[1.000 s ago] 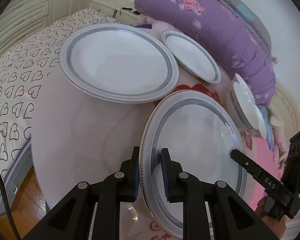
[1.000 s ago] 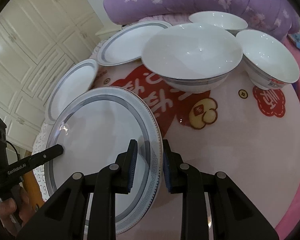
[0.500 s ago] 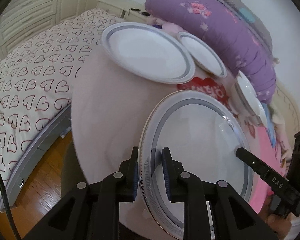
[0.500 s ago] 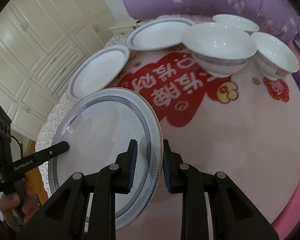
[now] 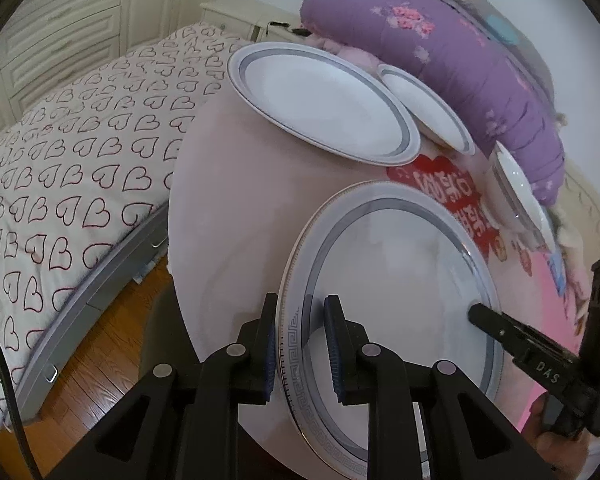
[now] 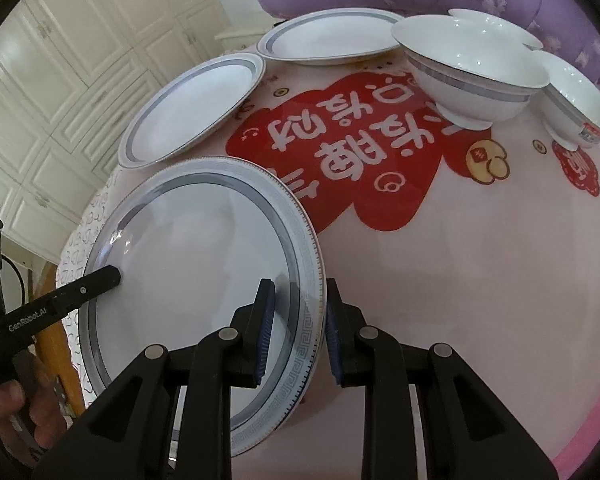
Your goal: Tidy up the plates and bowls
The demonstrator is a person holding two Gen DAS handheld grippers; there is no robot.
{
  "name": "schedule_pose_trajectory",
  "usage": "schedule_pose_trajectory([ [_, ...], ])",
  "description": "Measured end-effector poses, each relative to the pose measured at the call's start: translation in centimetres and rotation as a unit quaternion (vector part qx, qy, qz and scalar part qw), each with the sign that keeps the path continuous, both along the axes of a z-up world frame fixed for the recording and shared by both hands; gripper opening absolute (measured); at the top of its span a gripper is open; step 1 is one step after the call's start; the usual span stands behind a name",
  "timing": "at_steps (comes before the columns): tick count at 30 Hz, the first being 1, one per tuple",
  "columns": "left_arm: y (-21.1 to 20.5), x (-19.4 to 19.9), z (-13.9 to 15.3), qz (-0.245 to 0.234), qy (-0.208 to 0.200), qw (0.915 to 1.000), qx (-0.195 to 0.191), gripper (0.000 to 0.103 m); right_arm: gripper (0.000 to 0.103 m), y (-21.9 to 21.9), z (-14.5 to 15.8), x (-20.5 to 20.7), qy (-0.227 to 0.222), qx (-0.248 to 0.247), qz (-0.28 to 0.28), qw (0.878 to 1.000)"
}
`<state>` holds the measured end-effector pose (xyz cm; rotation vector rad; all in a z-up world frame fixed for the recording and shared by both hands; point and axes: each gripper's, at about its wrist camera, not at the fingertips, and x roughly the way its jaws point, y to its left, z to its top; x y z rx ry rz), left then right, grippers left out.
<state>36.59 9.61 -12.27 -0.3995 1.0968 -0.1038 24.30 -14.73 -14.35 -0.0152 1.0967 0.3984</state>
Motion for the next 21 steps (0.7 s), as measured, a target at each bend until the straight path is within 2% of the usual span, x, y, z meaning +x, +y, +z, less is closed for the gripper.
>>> schedule_pose_trajectory([
  [7, 0.0, 0.3, -0.2, -0.006, 0.000, 1.0000, 0.003, 0.021, 0.026, -0.1, 0.2, 0.2, -0.010, -0.006, 0.006, 1.000],
  [8, 0.0, 0.4, -0.2, -0.004, 0.003, 1.0000, 0.005, 0.022, 0.035, -0.3, 0.3, 0.2, -0.012, -0.006, 0.004, 1.000],
  [9, 0.0, 0.5, -0.1, -0.002, 0.005, 1.0000, 0.007, 0.023, 0.052, -0.4, 0.5, 0.2, -0.015, -0.005, 0.000, 1.000],
  [10, -0.1, 0.6, 0.0, -0.003, 0.006, 0.9999, 0.010, 0.026, 0.060, -0.6, 0.7, 0.3, -0.020, -0.002, -0.004, 1.000],
  [11, -0.1, 0.7, 0.1, -0.004, 0.005, 0.9999, 0.013, 0.031, 0.071, -0.8, 1.0, 0.5, -0.029, 0.002, -0.009, 1.000],
  [13, 0.0, 0.7, 0.5, 0.003, 0.000, 0.9998, 0.022, 0.063, 0.074, -1.0, 1.6, 0.8, -0.036, 0.006, -0.012, 0.999],
  [14, 0.1, 0.6, 0.8, 0.009, -0.006, 0.9996, 0.025, 0.070, 0.079, -1.1, 1.8, 0.9, -0.040, 0.006, -0.015, 0.999],
  [15, 0.3, 0.5, 1.3, 0.017, -0.016, 0.9992, 0.032, 0.078, 0.090, -1.2, 2.1, 1.0, -0.044, 0.007, -0.018, 0.999],
  [17, 0.4, 0.4, 1.8, 0.025, -0.026, 0.9985, 0.042, 0.083, 0.102, -1.4, 2.9, 1.4, -0.058, 0.013, -0.027, 0.998],
  [21, 0.8, 0.5, 3.0, 0.034, -0.041, 0.9972, 0.052, 0.090, 0.103, -1.3, 4.2, 2.2, -0.067, 0.028, -0.028, 0.997],
])
